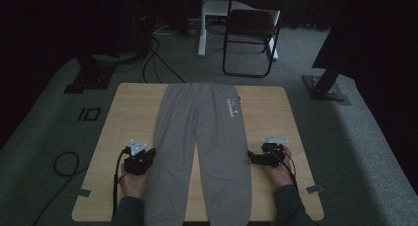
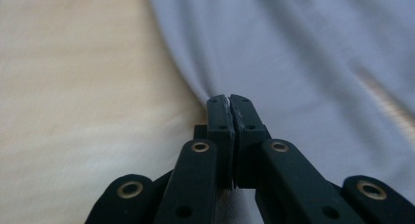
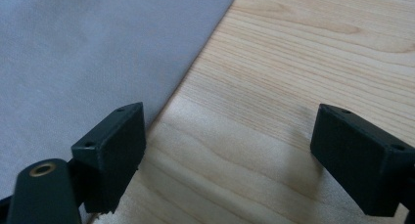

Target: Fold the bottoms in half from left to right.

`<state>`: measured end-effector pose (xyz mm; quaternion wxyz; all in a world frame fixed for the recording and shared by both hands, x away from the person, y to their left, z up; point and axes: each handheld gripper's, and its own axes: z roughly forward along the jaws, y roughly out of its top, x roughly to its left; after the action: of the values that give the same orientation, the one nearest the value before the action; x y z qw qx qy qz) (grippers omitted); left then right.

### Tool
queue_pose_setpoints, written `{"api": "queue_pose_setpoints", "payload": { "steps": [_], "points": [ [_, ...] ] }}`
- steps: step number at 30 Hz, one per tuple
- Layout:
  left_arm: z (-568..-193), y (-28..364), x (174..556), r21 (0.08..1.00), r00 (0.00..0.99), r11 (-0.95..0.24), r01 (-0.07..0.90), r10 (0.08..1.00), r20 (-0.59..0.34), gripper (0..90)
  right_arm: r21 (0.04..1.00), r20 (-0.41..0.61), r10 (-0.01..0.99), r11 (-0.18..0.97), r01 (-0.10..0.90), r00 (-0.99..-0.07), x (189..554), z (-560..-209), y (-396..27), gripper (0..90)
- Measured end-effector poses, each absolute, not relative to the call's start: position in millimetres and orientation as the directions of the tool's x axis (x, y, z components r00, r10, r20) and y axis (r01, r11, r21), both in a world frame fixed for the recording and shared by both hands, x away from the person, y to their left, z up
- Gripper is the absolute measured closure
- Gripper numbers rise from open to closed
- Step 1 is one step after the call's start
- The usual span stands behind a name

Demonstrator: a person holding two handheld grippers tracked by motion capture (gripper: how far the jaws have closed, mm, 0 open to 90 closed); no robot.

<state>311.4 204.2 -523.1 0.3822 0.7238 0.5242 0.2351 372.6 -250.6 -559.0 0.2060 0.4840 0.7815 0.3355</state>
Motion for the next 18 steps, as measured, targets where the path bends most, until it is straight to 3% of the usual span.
{"api": "queue_pose_setpoints", "payload": {
  "steps": [8, 18],
  "points": [
    [-493, 162, 325, 0.831, 0.468, -0.226, 0.508, 0.882, -0.046, 88.6, 0.726, 0.001, 0.895, 0.307, 0.616, -0.446, 370, -559, -256, 14.5],
    [-482, 108, 342, 0.838, 0.588, -0.266, 0.476, 0.805, -0.078, 88.6, 0.726, 0.002, 0.894, 0.306, 0.615, -0.448, 371, -559, -258, 14.4]
  ]
}}
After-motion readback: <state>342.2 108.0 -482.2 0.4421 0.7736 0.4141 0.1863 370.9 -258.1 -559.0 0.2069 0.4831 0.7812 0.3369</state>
